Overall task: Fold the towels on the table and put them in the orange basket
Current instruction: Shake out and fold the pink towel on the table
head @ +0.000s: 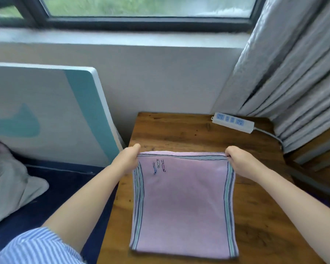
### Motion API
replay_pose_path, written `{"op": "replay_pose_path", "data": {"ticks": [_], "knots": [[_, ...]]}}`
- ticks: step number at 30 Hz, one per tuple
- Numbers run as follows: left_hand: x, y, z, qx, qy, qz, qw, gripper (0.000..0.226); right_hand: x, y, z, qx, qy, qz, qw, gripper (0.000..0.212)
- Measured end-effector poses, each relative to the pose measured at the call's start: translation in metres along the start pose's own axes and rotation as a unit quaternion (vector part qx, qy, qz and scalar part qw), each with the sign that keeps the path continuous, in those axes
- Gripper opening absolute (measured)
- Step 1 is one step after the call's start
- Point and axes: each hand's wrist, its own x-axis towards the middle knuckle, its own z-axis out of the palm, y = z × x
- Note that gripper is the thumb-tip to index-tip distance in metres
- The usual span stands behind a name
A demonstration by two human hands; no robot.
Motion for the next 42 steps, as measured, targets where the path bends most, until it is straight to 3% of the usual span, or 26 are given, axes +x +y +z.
{"op": "replay_pose_path", "data": {"ticks": [4, 7, 11, 13, 15, 16, 17, 19, 21, 24, 27, 31, 35, 38, 42], "knots": [[-0.009, 0.029, -0.056, -0.02, 0.162, 0.039, 0.986, 0.016, -0.026, -0.009, -0.059, -0.023, 0.102, -0.083, 0.991, 0.012], [-0.019, 0.044, -0.097, 0.017, 0.293, 0.08, 0.953, 0.018, -0.04, -0.019, -0.103, -0.068, 0.17, -0.133, 0.974, 0.005], [-0.042, 0.069, -0.156, 0.008, 0.513, 0.18, 0.84, 0.009, -0.062, -0.037, -0.154, -0.052, 0.384, -0.156, 0.909, 0.006], [-0.051, 0.081, -0.178, 0.039, 0.562, 0.195, 0.803, 0.009, -0.071, -0.046, -0.17, -0.026, 0.486, -0.147, 0.861, 0.007], [-0.057, 0.084, -0.187, 0.041, 0.497, 0.169, 0.85, 0.008, -0.073, -0.05, -0.174, -0.039, 0.473, -0.13, 0.87, 0.008], [-0.057, 0.081, -0.186, 0.068, 0.435, 0.145, 0.886, 0.01, -0.076, -0.05, -0.171, -0.059, 0.412, -0.107, 0.903, 0.011], [-0.06, 0.076, -0.182, 0.113, 0.398, 0.146, 0.899, 0.013, -0.081, -0.048, -0.166, -0.077, 0.348, -0.087, 0.93, 0.015], [-0.071, 0.071, -0.175, 0.186, 0.374, 0.201, 0.886, 0.02, -0.09, -0.045, -0.165, -0.073, 0.33, -0.09, 0.937, 0.015], [-0.078, 0.067, -0.176, 0.209, 0.412, 0.248, 0.852, 0.034, -0.101, -0.049, -0.175, -0.043, 0.403, -0.109, 0.908, 0.009], [-0.078, 0.062, -0.178, 0.174, 0.386, 0.245, 0.872, 0.025, -0.109, -0.055, -0.187, -0.044, 0.435, -0.119, 0.891, 0.008], [-0.074, 0.053, -0.169, 0.229, 0.301, 0.179, 0.908, 0.033, -0.108, -0.055, -0.183, -0.055, 0.368, -0.11, 0.922, 0.012], [-0.074, 0.049, -0.148, 0.305, 0.232, 0.16, 0.91, 0.032, -0.107, -0.047, -0.164, -0.086, 0.268, -0.1, 0.954, 0.016], [-0.071, 0.049, -0.135, 0.329, 0.181, 0.137, 0.917, 0.031, -0.098, -0.04, -0.148, -0.075, 0.238, -0.078, 0.965, 0.017], [-0.065, 0.058, -0.132, 0.29, 0.195, 0.106, 0.931, 0.029, -0.085, -0.039, -0.139, -0.067, 0.268, -0.052, 0.96, 0.015], [-0.059, 0.071, -0.133, 0.239, 0.273, 0.069, 0.929, 0.027, -0.069, -0.036, -0.133, -0.043, 0.375, -0.043, 0.925, 0.009]]}}
